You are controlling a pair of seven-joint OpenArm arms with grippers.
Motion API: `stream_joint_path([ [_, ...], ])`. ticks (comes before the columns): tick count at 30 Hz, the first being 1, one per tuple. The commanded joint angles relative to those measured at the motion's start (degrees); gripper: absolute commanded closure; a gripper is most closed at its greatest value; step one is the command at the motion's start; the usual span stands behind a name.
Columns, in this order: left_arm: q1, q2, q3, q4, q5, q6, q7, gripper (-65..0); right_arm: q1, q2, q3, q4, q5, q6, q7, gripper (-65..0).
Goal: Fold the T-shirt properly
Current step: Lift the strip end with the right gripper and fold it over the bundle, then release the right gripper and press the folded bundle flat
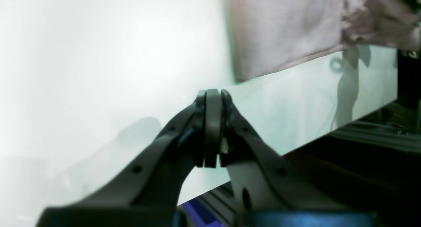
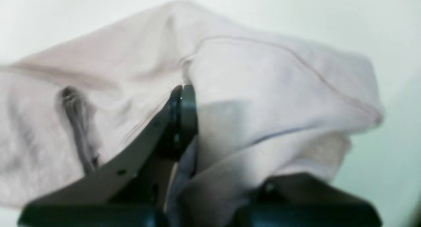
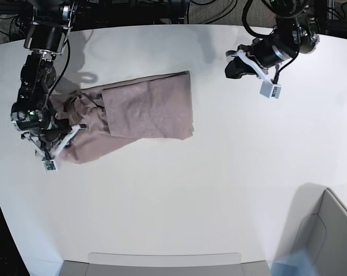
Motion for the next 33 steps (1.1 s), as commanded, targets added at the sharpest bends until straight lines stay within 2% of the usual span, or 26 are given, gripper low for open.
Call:
stream_joint_path([
  [1,-0.04,-0.35,-1.35,0.8,-1.19,-0.03,-0.66,0.0,0.93,-0.29,-2.96,3.55,-1.95,0.12,1.32,0.0],
  [3,0.05,-0.35,-2.84,0.8,-1.1,-0.03,-0.57,0.0,-0.3,-2.05,-8.06,6.98,-7.57,-0.67,0.88,0.0],
  [6,1.19,-0.35,-5.21,0.8,-1.01,-0.03,0.13,0.0,-1.0,-5.56,-16.77,10.24,-17.51,-3.93,0.53,0.0],
  [10,1.37,-0.35,-7.41,0.8,-1.01,-0.03,1.27,0.0,-1.0,-9.87,-26.79,8.65,-28.23,-6.56,0.97,0.0],
  [13,1.46,-0.35,-7.68,0.8,-1.19,-0.03,1.19,0.0,-0.56,-12.51,-32.15,4.43,-32.98,-8.23,3.43,0.0],
  [16,1.46,-0.35,-7.32,0.8,-1.19,-0.03,1.19,0.0,0.49,-13.56,-36.02,-0.23,-34.21,-10.17,5.28,0.0],
  [18,1.55,-0.35,-7.32,0.8,-1.19,-0.03,1.19,0.0,0.93,-13.91,-39.45,-3.13,-34.3,-10.26,3.25,0.0],
  [19,1.55,-0.35,-7.5,0.8,-1.19,-0.03,1.19,0.0,1.02,-13.91,-41.03,-4.01,-34.39,-10.7,2.38,-2.1],
  [23,2.95,-0.35,-7.68,0.8,-1.01,-0.03,0.75,0.0,-1.27,-14.18,-45.69,-4.36,-36.32,-10.78,1.58,-23.0],
  [25,3.13,-0.35,-7.68,0.8,-0.92,-0.03,0.75,0.0,-2.5,-14.18,-48.24,-2.07,-36.85,-10.78,1.67,-29.6],
  [29,2.95,-0.26,-7.68,-0.34,-1.01,-0.03,0.75,0.0,-4.08,-14.27,-53.16,3.2,-36.58,-10.78,1.5,-28.4],
  [33,3.04,-0.26,-7.68,-1.31,-0.92,-0.03,0.66,0.0,-5.22,-15.76,-58.08,5.14,-36.5,-10.7,2.2,-26.1],
])
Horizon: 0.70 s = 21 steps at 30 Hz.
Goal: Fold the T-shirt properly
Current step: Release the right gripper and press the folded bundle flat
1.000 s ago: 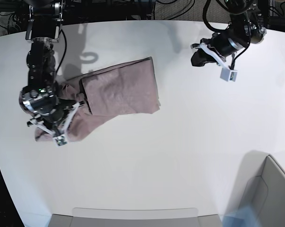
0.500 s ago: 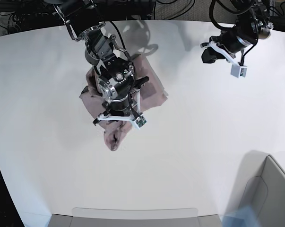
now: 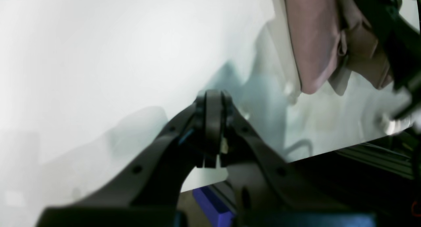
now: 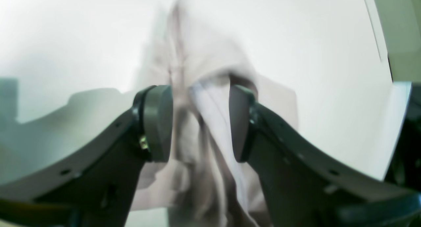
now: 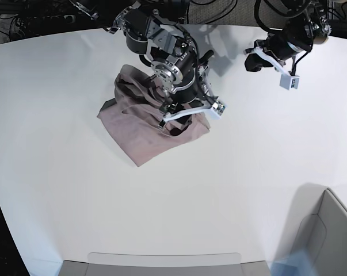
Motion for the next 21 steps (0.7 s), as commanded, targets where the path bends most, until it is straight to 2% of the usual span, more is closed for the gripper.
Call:
stream_joint_path([
  [1,0.31,-0.26,-0.33,0.7,-1.05,-0.03,-0.63,0.0,0.37,-0.7,-1.02,1.01,-0.48,-0.18,1.77,-25.9],
  [6,0.31,-0.35,-0.33,0.7,-1.05,-0.03,-0.72,0.0,0.2,-0.7,-1.02,2.68,-0.48,-0.18,5.37,-25.9],
  [9,0.04,-0.26,-0.33,0.79,-1.14,-0.03,-0.72,0.0,1.6,-0.35,5.22,3.12,-0.21,-0.18,6.08,-25.6],
  [12,-0.22,-0.26,0.2,0.88,-1.23,-0.03,-0.72,0.0,3.54,0.79,14.1,4.17,3.83,0.08,5.72,-20.1],
  [14,-1.71,-0.08,0.28,0.88,-1.23,-0.03,-0.72,0.0,3.63,2.55,19.99,6.98,7.52,0.17,5.2,-14.9],
  [17,-3.03,0.09,0.28,0.88,-1.23,-0.03,-0.72,0.0,2.39,7.21,26.41,11.73,12.89,0.26,0.1,-9.7],
  [21,-3.21,0.27,0.28,0.79,-1.05,-0.03,-0.72,0.0,-3.93,14.16,32.65,14.54,18.95,1.93,-2.01,-14.4],
])
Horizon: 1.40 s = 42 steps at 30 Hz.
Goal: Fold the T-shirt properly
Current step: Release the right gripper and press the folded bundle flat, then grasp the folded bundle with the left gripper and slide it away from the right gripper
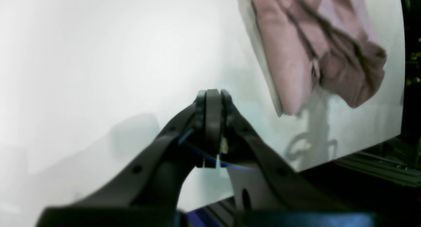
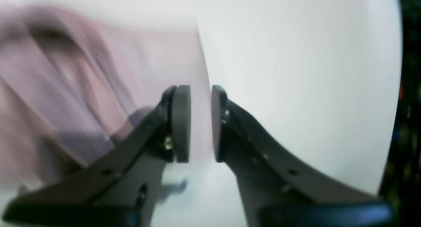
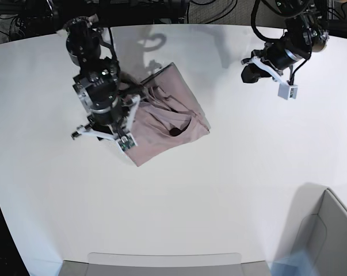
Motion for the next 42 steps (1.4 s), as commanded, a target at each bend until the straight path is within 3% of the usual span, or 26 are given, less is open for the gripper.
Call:
stream_joint_path([
  [1,-0.08,-0.61,-0.18,0.9,-0.95,-0.06,-0.78,0.0,-0.84,0.89,1.25,1.61,0.27,0.53,1.09,-15.5],
  [7,-0.17,-0.43,-0.18,0.9,-0.95,-0.06,-0.78,0.0,-7.52,1.68,2.74,1.34,0.35,0.88,1.44,-17.0],
  [10,-0.26,-0.34,-0.09,0.9,-0.95,-0.06,-0.78,0.0,-7.52,1.51,-3.5,0.11,0.35,0.88,1.53,-17.0],
  [16,0.0,-0.61,-0.18,0.9,-0.95,-0.06,-0.78,0.0,-3.39,-0.78,-23.81,-2.26,0.44,0.88,8.65,-17.0],
  [20,0.18,-0.52,-0.44,0.9,-0.95,-0.06,-0.78,0.0,-1.81,-2.1,-29.0,0.55,0.44,0.88,9.53,-17.0],
  [25,0.27,-0.43,-0.44,0.9,-0.95,-0.06,-0.78,0.0,-1.1,-2.45,-25.3,1.43,0.44,0.79,9.62,-17.0],
  [28,0.09,-0.43,-0.09,1.08,-1.3,-0.14,-0.78,0.0,-0.14,-2.36,-18.27,1.25,0.62,0.79,9.62,-17.0],
  [30,-0.17,-0.34,1.49,1.34,-1.38,-1.2,-0.87,0.0,1.53,-1.13,-12.91,0.37,3.96,0.79,9.62,-16.8],
  [33,-1.14,-0.61,6.33,1.51,-1.38,-6.12,-1.75,0.0,5.58,3.18,-5.7,-2.97,13.72,0.79,9.62,-11.3],
  [37,-3.95,-0.78,16.18,3.01,-0.86,-10.69,-6.15,0.0,11.64,6.17,1.51,-12.11,25.32,0.88,9.27,0.0],
  [42,-7.38,-1.22,28.48,2.75,6.62,-10.69,-9.31,0.0,17.27,8.19,2.04,-21.96,26.9,0.88,9.53,0.0],
])
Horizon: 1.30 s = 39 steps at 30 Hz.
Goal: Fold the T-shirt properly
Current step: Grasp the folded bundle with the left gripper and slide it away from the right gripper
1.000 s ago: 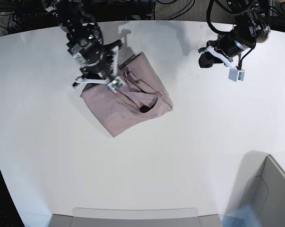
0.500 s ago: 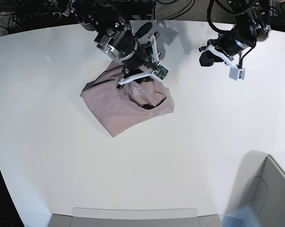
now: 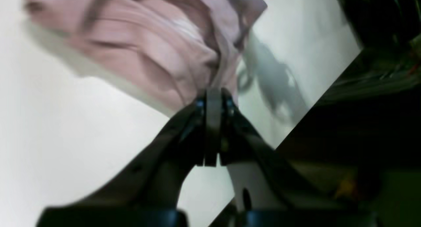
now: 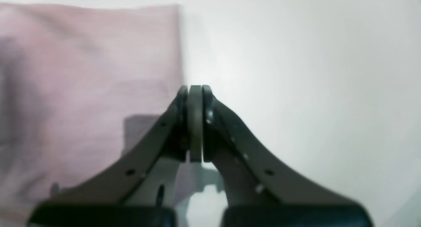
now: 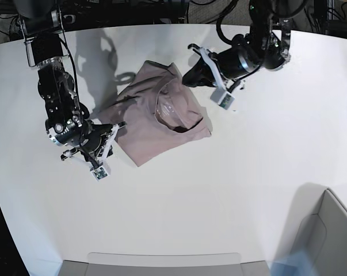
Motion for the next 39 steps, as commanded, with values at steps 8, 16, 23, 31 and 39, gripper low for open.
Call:
stream_joint_path([
  [8,-5.59,0.18,22.86,-1.62,25.85,-0.16,-2.58,0.0,4.33,0.23,0.31,-10.83,0.43,0.05,1.16,0.0],
  [16,-11.83,2.64,28.49,-13.93,34.11,1.95,-2.58,0.0,0.99,-0.21,-3.65,-11.01,0.52,0.05,0.02,0.0],
  [23,-15.0,3.17,3.7,-14.98,33.85,16.37,-6.01,0.0,-8.42,1.55,-16.57,10.45,0.87,15.7,-7.1,0.0],
  [31,-13.59,2.9,-0.43,-12.61,33.76,16.9,-6.72,0.0,-13.87,1.38,-2.5,18.18,0.61,17.02,-7.1,0.0],
  [39,-14.74,3.26,-0.26,-12.7,33.76,16.98,-15.07,0.0,-19.32,1.73,8.84,17.92,0.52,17.02,-7.19,0.0],
])
